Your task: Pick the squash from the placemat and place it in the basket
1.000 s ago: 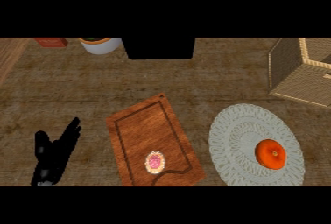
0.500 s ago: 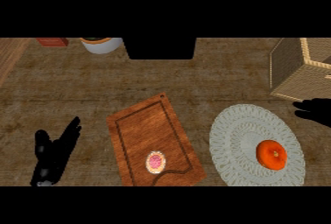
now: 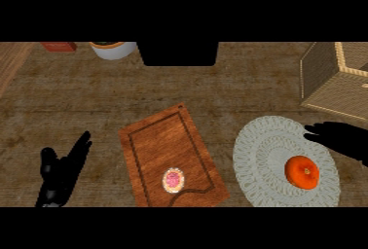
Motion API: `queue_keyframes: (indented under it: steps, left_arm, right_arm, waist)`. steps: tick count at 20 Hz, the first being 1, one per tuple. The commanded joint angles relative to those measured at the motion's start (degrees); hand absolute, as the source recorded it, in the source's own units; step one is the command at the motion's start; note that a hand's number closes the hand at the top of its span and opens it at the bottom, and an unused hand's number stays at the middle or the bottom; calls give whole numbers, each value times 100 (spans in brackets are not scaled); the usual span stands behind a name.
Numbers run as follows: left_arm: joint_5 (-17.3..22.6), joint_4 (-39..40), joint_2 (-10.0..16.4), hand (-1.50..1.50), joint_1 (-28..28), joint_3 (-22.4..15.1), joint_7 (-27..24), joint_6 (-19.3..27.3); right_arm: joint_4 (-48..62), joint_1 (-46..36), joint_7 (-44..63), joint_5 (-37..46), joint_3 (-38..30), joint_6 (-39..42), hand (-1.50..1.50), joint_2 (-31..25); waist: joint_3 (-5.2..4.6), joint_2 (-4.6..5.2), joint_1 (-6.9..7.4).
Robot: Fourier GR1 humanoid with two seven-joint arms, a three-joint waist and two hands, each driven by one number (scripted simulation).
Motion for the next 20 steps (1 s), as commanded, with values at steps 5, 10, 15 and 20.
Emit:
queue_keyframes:
  steps: [5, 10, 15, 20]
  left_arm:
    - [-138, 159, -172, 0, 170, -5, 269, -39]
    - [-204, 192, -185, 0, 349, 14, 187, -158]
    - [-169, -19, -191, 0, 287, 166, 512, -169]
    - [-192, 118, -195, 0, 187, 338, 493, -306]
  right_arm:
    - [403, 37, -241, 832, 479, -469, -150, 671]
    - [1008, -37, -686, 1112, 374, -725, -150, 674]
    - [1129, -34, -775, 1361, 499, -823, -150, 965]
    - [1377, 52, -1048, 1679, 547, -1129, -150, 1137]
  waist:
    - [-48, 35, 4]
    - [-47, 40, 22]
    - [-47, 35, 12]
    - [-48, 33, -7]
